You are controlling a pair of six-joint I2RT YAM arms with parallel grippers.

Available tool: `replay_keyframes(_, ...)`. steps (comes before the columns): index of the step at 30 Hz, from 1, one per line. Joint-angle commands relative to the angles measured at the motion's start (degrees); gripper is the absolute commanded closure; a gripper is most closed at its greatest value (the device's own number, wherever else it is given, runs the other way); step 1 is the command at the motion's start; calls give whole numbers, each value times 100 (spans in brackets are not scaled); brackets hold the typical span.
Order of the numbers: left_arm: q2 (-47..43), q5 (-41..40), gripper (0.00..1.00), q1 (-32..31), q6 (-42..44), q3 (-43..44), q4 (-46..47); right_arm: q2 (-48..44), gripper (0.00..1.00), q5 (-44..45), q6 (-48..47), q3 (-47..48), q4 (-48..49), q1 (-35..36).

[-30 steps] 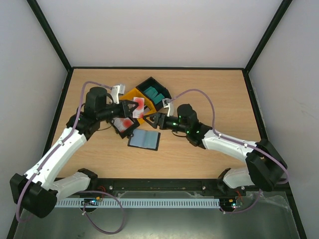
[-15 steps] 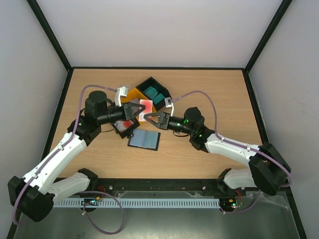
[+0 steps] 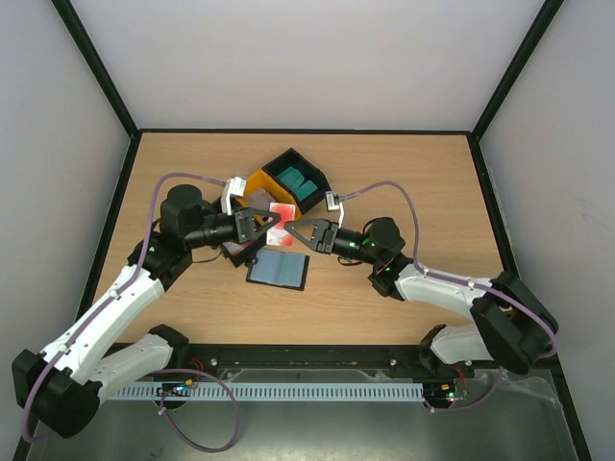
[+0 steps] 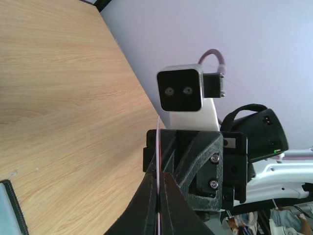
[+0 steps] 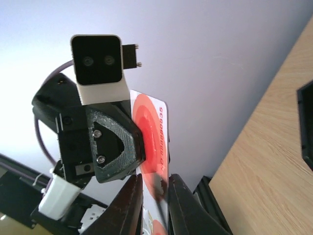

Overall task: Put the credit cards into the card holder
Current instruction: Pick up the credit card from the storage box, then move the storage box to the center of the board.

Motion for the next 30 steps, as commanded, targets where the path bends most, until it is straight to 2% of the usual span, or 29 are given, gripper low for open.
replay_keyframes(1, -170, 316, 97, -29, -168, -161, 349, 380, 84, -572, 828, -62, 1861, -39)
replay_keyframes(4, -204, 220, 96, -27, -135, -155, 252, 613, 93, -676, 1232, -59, 2355, -35)
replay_keyframes(6, -220, 119, 92, -23, -76, -157, 134, 693, 98, -683, 1305, -91, 2389, -33)
replay_keyframes(8, -243, -7, 82, -28, -7, -193, -14, 651, 98, -602, 1233, -173, 2296, -37)
replay_keyframes(10, -238, -400, 58, -29, 135, -238, -333, 527, 98, -473, 1012, -273, 1982, -35)
replay_keyframes(12, -238, -992, 45, -29, 328, -313, -750, 295, 98, -231, 531, -312, 1077, -36)
replay_keyframes(13, -234, -1310, 43, -29, 447, -378, -952, 165, 98, -69, 224, -318, 501, -33)
replay_keyframes(17, -45, -2541, 40, -148, 551, -610, -1514, -374, 98, 1064, -917, -382, -2077, -35)
replay_keyframes(21, 333, -3248, 39, -610, 462, -883, -1194, -696, 98, 1969, -1127, -523, -3566, -36)
replay_keyframes(24, 952, -3593, 43, -798, 409, -1011, -887, -699, 98, 2138, -1075, -708, -3812, -35)
replay_keyframes(28, 1909, -3969, 61, -822, 429, -852, -847, -539, 98, 2079, -1085, -868, -3677, 6)
replay_keyframes(30, 2174, -4199, 61, -820, 551, -702, -920, -365, 98, 2073, -1197, -830, -3633, 26)
